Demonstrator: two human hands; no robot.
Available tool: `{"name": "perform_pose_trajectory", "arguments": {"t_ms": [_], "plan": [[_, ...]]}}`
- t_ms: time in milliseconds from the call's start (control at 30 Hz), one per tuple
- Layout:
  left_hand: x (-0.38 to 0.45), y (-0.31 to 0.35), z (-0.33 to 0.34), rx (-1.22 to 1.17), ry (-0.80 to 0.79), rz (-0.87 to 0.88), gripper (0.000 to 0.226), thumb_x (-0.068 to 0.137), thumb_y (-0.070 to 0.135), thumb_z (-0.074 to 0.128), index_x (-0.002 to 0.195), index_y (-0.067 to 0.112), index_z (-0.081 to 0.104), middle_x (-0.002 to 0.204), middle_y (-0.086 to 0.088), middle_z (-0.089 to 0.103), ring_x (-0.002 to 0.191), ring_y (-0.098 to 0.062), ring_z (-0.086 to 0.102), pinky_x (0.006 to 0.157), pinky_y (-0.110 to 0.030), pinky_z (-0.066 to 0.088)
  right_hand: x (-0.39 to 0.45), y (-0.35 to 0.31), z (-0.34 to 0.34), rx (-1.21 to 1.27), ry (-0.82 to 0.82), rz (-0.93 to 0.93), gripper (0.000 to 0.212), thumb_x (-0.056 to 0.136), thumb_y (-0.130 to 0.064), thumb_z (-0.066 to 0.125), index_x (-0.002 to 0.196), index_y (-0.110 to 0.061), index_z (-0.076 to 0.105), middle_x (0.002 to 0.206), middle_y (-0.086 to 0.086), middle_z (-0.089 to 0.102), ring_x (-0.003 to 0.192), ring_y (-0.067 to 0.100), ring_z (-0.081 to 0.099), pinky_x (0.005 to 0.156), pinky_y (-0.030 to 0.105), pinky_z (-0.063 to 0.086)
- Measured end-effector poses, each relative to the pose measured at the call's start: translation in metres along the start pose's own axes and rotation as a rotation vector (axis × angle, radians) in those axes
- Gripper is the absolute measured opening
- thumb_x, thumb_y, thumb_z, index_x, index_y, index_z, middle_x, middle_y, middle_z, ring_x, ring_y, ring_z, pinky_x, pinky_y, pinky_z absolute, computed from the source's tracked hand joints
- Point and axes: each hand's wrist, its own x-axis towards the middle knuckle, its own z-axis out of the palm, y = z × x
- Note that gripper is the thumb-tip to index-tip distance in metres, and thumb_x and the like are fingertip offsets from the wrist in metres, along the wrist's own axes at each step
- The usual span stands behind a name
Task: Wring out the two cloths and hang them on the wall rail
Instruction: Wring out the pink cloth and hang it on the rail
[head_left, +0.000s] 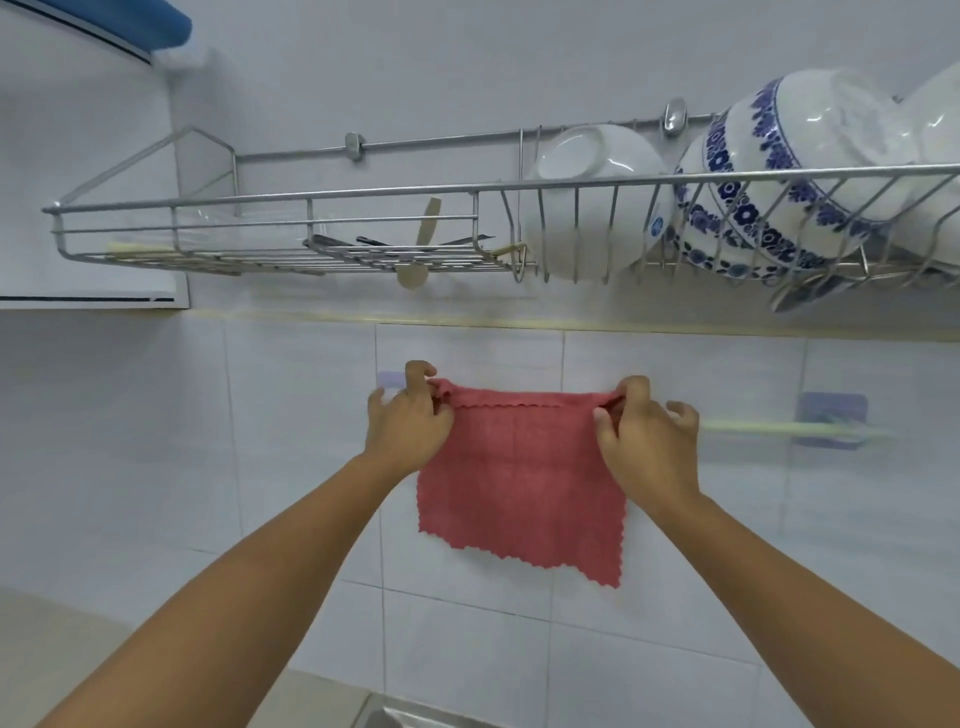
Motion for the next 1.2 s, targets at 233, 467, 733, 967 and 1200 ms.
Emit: {"name": "perform_pose_trajectory", "arguments": {"t_ms": [233, 467, 733, 967, 1200], "plan": [[0.009, -0.012, 0.007, 0.23, -0.024, 0.178, 0.037, 0.09, 0.04, 0.025, 0.117, 0.018, 0.035, 0.105, 0.004, 0.063, 0.094, -0.015, 0.064, 0.106, -0.048, 0.017, 0.0, 0.014, 0.01, -0.225, -0.045, -0.12, 0.036, 0.099, -0.045, 0.029, 0.099, -0.022, 0.057, 0.085, -0.006, 0.067, 0.084, 0.018, 0.061, 0.097, 0.044, 0.031], [0.018, -0.011, 0.021, 0.301, -0.054, 0.143, 0.045, 0.094, 0.054, 0.018, 0.108, 0.022, 0.047, 0.101, 0.002, 0.063, 0.097, -0.02, 0.058, 0.097, -0.047, 0.028, 0.011, 0.018, 0.005, -0.326, -0.127, -0.072, 0.059, 0.098, -0.051, 0.012, 0.068, -0.024, 0.056, 0.065, -0.007, 0.058, 0.086, 0.021, 0.053, 0.084, 0.04, 0.031], [0.02, -0.008, 0.023, 0.479, -0.058, 0.147, 0.049, 0.096, 0.047, 0.019, 0.111, 0.023, 0.058, 0.112, -0.005, 0.055, 0.11, -0.026, 0.045, 0.097, -0.047, 0.028, 0.012, 0.02, 0.009, -0.359, -0.078, -0.105, 0.055, 0.1, -0.046, 0.022, 0.083, -0.016, 0.065, 0.08, 0.003, 0.062, 0.083, 0.025, 0.056, 0.08, 0.04, 0.033], [0.027, -0.007, 0.017, 0.389, -0.128, 0.141, 0.05, 0.092, 0.059, 0.011, 0.088, 0.02, 0.042, 0.076, -0.002, 0.059, 0.08, -0.024, 0.056, 0.085, -0.043, 0.032, 0.016, 0.027, 0.003, -0.286, -0.161, -0.111, 0.053, 0.099, -0.051, 0.017, 0.07, -0.022, 0.05, 0.064, -0.005, 0.051, 0.073, 0.022, 0.056, 0.078, 0.039, 0.033], [0.004, -0.001, 0.017, 0.315, 0.158, 0.215, 0.03, 0.095, 0.036, 0.043, 0.098, 0.012, 0.061, 0.1, -0.006, 0.062, 0.091, -0.026, 0.057, 0.084, -0.041, 0.043, 0.012, 0.026, -0.001, -0.115, 0.027, -0.092, 0.031, 0.094, -0.034, 0.055, 0.092, -0.003, 0.061, 0.097, 0.016, 0.056, 0.087, 0.033, 0.052, 0.073, 0.044, 0.046]]}}
